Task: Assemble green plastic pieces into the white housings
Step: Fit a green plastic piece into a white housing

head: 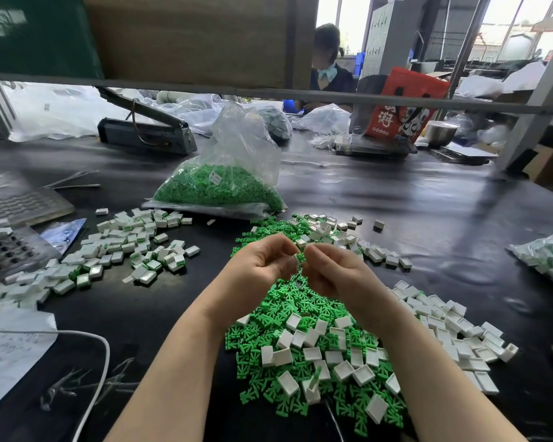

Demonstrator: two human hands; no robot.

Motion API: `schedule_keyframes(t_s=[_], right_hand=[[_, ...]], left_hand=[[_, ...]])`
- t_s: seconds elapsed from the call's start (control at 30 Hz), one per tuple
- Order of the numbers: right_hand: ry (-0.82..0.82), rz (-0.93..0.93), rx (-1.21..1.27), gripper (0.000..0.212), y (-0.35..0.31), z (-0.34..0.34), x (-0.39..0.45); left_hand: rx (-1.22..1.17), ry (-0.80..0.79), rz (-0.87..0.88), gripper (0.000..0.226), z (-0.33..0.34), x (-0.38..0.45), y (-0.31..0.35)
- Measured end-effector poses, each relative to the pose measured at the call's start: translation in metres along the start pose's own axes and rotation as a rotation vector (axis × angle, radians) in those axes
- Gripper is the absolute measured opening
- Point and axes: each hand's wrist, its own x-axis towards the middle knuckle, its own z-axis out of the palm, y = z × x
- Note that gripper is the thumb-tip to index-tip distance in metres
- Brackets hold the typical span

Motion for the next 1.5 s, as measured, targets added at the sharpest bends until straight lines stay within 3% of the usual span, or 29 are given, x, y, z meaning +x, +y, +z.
schedule_keyframes(t_s=[0.17,0.37,0.8,1.3,1.5], right_hand=[[0.057,-0.104,-0.363,0.03,0.004,0.003,0.003],[0.023,-0.058,-0.339,0.029,0.005,0.003,0.004],[-0.088,0.03,-0.303,0.025,-0.002,-0.005,-0.002],[-0.199,0.017,-0.538,0.028,-0.005,-0.006,-0.003],[-0.163,0.045,-0.408,0.028,-0.006,-0.004,-0.003]], left_hand=[[0.047,0.003,-0.083,0.01,0.001,0.003,-0.011],[0.044,-0.038,-0.123,0.026,0.001,0.001,-0.015],[0.141,-0.107,-0.041,0.024,0.0,0.0,-0.014],[0.253,-0.213,-0.11,0.015,-0.006,-0.003,-0.014],[0.255,-0.151,-0.076,0.019,-0.008,-0.003,-0.011]])
